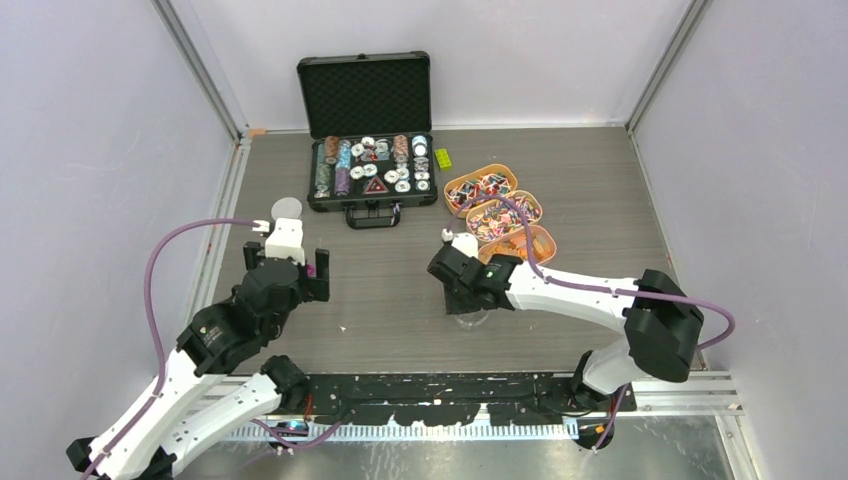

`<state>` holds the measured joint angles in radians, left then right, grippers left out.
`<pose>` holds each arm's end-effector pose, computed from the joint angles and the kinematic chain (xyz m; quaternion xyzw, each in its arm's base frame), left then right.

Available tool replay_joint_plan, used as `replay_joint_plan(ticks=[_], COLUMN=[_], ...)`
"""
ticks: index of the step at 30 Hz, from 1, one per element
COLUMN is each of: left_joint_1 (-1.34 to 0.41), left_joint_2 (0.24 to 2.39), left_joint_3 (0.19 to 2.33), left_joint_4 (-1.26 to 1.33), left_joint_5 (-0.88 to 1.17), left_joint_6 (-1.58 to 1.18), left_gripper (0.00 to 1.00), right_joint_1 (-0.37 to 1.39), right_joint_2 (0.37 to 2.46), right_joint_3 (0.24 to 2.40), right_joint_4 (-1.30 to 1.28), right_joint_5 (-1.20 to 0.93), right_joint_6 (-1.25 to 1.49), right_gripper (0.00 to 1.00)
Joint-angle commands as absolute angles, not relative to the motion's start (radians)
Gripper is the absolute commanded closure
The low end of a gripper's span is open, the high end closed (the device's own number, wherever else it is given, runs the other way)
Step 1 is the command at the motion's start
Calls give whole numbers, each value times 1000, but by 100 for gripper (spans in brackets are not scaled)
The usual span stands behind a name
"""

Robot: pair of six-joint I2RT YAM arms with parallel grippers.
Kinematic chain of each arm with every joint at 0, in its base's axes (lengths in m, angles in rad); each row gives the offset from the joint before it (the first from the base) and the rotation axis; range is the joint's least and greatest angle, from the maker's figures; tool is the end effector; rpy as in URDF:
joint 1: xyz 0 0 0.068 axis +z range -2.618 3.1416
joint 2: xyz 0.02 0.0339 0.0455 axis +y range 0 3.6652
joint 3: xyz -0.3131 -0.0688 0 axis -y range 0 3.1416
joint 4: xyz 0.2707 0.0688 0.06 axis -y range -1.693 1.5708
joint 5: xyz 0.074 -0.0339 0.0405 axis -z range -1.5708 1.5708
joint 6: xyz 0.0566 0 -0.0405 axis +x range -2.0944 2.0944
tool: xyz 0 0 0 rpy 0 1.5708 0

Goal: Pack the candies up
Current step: Place the packing bottle at the center of the board, then pick up the spatula from the center of the board.

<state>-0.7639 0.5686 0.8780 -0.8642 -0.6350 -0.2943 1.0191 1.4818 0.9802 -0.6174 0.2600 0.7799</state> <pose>0.0935 -0.0431 0.3587 0.0454 0.8426 0.0022 0.5366 0.1773 0.2603 0.2320 -0.0865 0.9629 0.0953 0.2371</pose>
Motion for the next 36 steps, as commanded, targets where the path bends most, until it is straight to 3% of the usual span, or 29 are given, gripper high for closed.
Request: replay_joint_plan(ticks=[1,4,6,12,20,23,25,28,31,36], left_joint_1=[-765,-765,-765,-757,-592,-461,-379,-293,-271,-214], left_joint_2=[570,589,607,721,804,820,826,870,928,1020], left_joint_3=[922,945,963,1078,1120,1073,1013,964,968,962], left_joint_4=[-892,-923,-947,-1069,-1124,-1107,-1059,-1041,-1074,-1186], left_joint_5=[-629,-631,-655,-750,-685,-610,-536,-473,-519,-584], left_joint_6=[-394,-456,-523,-793,-1207,-1342,-1438,-1552,-1650,-1907], left_gripper=[8,6,1,0,4,7,14,12,10,19], right_joint_1=[1028,1028,1029,1028,1029,1029,1028,1028,1028,1029], right_joint_2=[1445,1356,1280,1085,936,903,888,880,876,848], right_joint_3=[1003,1001,995,979,955,955,957,971,987,1007], right_joint_4=[-580,-586,-586,-582,-568,-568,-565,-583,-610,-654], right_joint_5=[291,299,311,330,322,326,316,317,296,272], right_joint_6=[798,816,825,841,804,764,728,684,638,604], right_gripper=[65,44,38,25,23,23,23,23,23,23])
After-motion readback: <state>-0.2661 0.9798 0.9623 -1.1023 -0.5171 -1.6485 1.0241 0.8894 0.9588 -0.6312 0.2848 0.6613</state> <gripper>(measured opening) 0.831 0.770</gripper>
